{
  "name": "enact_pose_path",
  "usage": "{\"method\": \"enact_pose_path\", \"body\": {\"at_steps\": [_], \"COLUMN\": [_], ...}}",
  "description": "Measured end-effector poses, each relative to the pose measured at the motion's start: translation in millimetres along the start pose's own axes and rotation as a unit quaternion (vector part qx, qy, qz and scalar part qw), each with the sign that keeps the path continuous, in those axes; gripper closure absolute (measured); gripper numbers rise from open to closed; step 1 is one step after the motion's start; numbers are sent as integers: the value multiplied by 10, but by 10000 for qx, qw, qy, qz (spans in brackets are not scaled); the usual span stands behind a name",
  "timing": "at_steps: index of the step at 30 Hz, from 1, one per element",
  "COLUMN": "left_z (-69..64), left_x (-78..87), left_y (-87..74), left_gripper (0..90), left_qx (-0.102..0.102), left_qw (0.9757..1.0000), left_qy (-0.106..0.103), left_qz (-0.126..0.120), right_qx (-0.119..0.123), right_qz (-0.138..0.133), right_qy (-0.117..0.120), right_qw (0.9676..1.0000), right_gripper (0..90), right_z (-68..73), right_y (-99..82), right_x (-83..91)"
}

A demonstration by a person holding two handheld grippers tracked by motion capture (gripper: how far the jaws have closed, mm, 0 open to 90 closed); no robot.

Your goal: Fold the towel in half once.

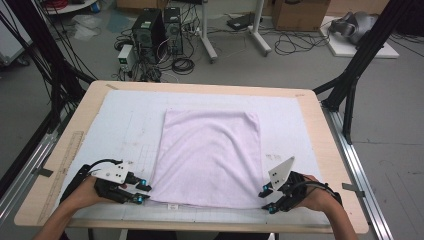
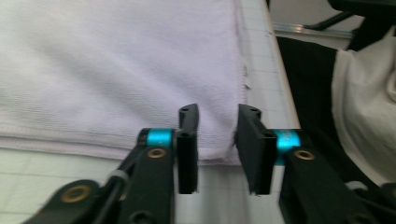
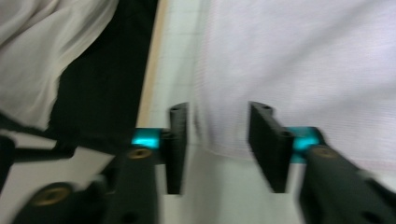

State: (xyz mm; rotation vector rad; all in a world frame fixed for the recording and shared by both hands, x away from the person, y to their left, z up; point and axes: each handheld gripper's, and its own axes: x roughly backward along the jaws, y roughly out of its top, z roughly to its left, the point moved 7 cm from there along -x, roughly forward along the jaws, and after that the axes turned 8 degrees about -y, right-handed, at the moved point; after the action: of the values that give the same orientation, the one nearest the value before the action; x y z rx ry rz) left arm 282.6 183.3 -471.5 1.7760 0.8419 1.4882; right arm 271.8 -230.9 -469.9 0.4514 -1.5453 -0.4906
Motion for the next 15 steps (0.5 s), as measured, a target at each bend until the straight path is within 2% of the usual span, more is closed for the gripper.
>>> {"method": "enact_pose_path", "body": {"at_steps": [1,6,8,11,15], "left_z": [13,71,81,133,201], "left_x": [10,91,128,196,276], "left_y": [1,26,49,70,103], "left_gripper": [648,542,525,402,281], "left_qx": [-6,4,-110,-181,-132], "left_qw": [10000,9992,9985,9960,9913], "left_qy": [39,316,422,767,1152], "left_qz": [-24,-225,-334,-429,-620], "right_qx": [-61,-301,-392,-608,-908], "right_qz": [-58,-323,-396,-581,-873], "right_qy": [-133,-459,-596,-762,-1061], "right_qw": [9999,9980,9967,9935,9863], "right_gripper": [428,289,219,147,108], "right_z": [-21,-73,-92,-123,-192], "right_y": [3,18,22,32,34], "right_x": [8,70,93,136,207]}}
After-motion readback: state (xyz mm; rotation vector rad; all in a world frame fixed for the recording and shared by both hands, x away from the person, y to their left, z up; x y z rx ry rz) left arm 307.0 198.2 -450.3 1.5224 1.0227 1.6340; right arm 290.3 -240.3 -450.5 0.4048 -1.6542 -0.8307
